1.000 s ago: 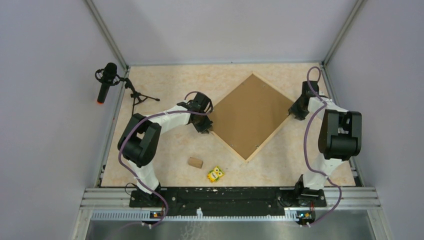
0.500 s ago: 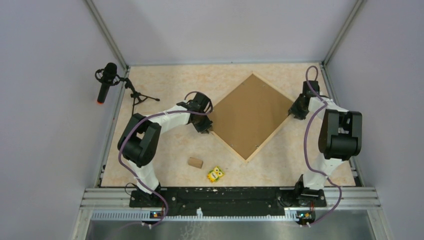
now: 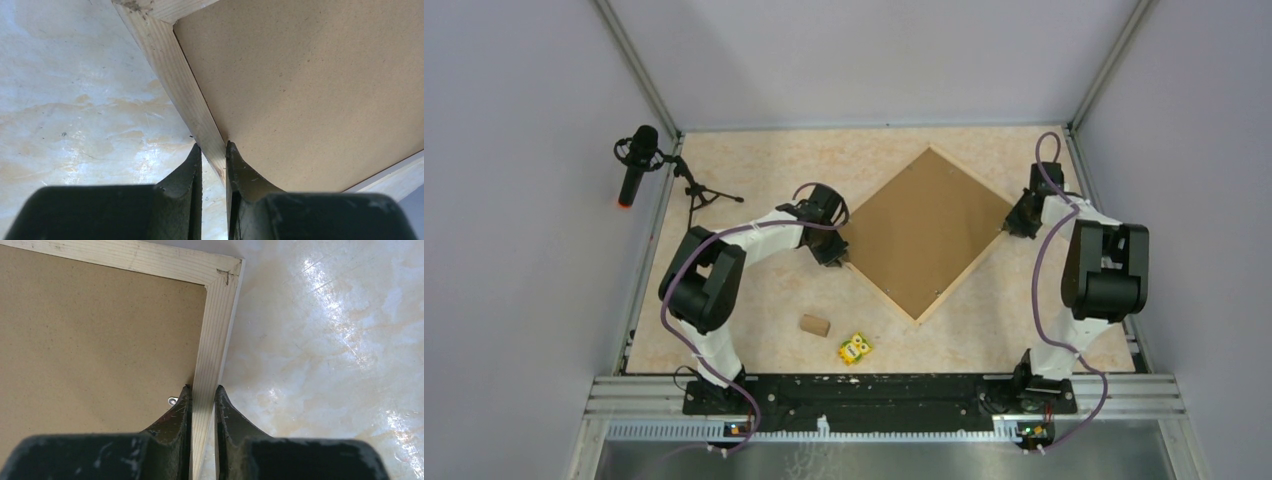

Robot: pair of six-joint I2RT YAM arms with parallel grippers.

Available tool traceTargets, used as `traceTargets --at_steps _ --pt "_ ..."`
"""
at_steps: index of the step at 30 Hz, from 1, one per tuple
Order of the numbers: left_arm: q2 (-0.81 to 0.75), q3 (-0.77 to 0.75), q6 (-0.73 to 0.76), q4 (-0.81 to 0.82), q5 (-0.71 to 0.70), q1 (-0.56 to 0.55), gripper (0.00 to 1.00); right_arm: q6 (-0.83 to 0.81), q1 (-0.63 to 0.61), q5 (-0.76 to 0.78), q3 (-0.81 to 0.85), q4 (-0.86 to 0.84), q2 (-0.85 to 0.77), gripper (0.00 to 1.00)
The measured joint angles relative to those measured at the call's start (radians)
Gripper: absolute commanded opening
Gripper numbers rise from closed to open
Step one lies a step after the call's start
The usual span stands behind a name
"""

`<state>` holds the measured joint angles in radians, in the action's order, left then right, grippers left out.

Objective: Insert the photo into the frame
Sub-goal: Install the photo frame at the center of the board.

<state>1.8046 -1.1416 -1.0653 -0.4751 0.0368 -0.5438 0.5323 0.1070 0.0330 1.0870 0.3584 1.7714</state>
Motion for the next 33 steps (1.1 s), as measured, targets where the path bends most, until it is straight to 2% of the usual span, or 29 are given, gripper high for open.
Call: traceTargets --at_steps 7,14,18,24,27,30,33 --pt "0.005 0.001 0.04 0.003 0.052 0.026 0.12 -0.002 0.002 -0.005 -0.07 -0.046 -0.049 0.0" --pt "0.02 -0.016 0.134 -0.02 0.12 0.077 0.3 0.024 0.005 -0.011 -0.271 -0.161 -0.196 0.0" --pt "0.037 -0.017 0.201 -0.004 0.147 0.113 0.33 0.064 -0.015 -0.013 -0.376 -0.218 -0.28 0.0" --pt "0.088 -0.031 0.271 0.012 0.333 0.201 0.4 0.115 -0.055 0.026 -0.481 -0.253 -0.383 0.0" --pt "0.111 -0.026 0.289 0.062 0.45 0.252 0.5 0.142 -0.093 0.027 -0.528 -0.255 -0.438 0.0" --pt "0.109 0.01 0.299 0.185 0.529 0.29 0.6 0.161 -0.116 0.02 -0.573 -0.262 -0.49 0.08" --pt "0.098 0.026 0.318 0.247 0.557 0.299 0.68 0.159 -0.119 0.009 -0.588 -0.259 -0.512 0.24"
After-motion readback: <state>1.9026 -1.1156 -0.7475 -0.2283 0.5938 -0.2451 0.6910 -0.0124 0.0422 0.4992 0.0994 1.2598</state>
